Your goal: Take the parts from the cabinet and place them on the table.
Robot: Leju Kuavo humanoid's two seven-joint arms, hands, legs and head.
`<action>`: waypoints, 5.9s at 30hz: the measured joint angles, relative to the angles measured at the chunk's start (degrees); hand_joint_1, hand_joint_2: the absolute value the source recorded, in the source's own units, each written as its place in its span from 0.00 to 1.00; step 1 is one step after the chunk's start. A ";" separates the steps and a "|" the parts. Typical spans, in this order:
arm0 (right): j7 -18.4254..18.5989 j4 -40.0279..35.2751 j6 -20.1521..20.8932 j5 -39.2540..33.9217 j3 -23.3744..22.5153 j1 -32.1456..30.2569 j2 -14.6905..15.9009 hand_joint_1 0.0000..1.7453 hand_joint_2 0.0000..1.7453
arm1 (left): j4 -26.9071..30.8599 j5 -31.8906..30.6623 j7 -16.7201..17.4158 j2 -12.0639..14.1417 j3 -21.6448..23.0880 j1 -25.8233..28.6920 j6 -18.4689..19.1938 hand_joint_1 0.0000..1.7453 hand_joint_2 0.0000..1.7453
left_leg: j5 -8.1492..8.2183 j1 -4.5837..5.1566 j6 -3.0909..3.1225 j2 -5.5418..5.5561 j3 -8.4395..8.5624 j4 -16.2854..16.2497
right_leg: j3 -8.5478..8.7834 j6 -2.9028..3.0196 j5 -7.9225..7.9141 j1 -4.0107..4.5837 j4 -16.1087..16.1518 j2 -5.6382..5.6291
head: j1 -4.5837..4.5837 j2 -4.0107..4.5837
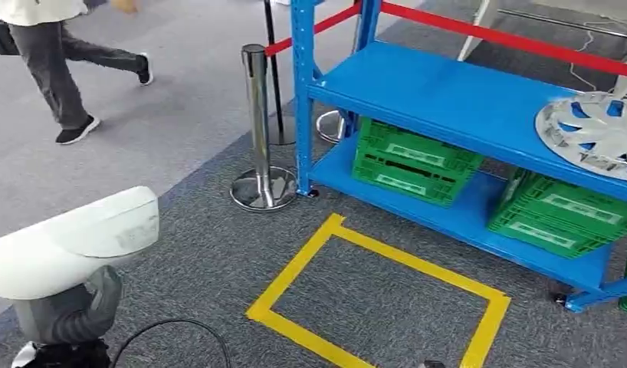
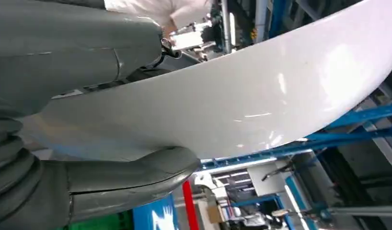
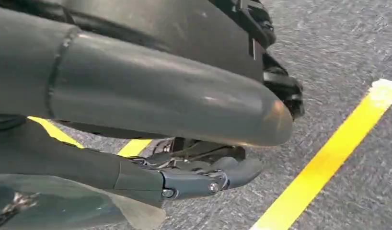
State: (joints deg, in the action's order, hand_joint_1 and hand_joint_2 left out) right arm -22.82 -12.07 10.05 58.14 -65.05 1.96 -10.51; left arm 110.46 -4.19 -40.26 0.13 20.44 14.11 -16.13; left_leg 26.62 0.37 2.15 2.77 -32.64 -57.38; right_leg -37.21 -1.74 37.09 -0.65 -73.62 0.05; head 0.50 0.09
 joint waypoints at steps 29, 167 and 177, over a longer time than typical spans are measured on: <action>1.11 0.11 -3.95 1.31 0.31 0.81 -1.84 0.00 0.00 | 0.92 -0.07 0.00 -1.75 -5.59 2.99 3.69 1.00 1.00 | -0.33 0.03 -0.10 -1.30 -0.44 -0.02 | -0.93 -0.20 2.81 0.01 -2.63 0.04 | 0.02 0.00; 1.09 0.20 -5.27 8.02 3.50 -0.17 -1.66 0.00 0.00 | 1.05 0.15 0.00 -2.64 -13.31 5.24 6.64 1.00 1.00 | 7.52 -1.12 -3.99 -2.11 -8.72 -18.00 | 6.92 2.03 -7.84 -0.35 16.55 2.14 | -0.02 0.00; 1.05 0.26 -5.31 8.22 4.07 0.46 -1.66 0.00 0.00 | 1.12 -0.20 0.00 -2.71 -13.94 4.97 7.10 1.00 1.00 | -0.31 -0.61 -1.12 -4.62 -0.24 -0.30 | 8.79 -0.48 -5.35 0.10 16.25 6.30 | 0.11 -0.02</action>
State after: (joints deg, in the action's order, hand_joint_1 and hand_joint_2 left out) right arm -21.77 -11.80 4.74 66.36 -60.98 2.42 -12.17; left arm 111.58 -4.39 -40.26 -2.58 6.49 19.08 -9.03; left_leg 26.31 -0.23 1.03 -1.85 -32.87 -57.68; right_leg -28.42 -2.23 31.74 -0.55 -57.37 6.35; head 0.61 0.07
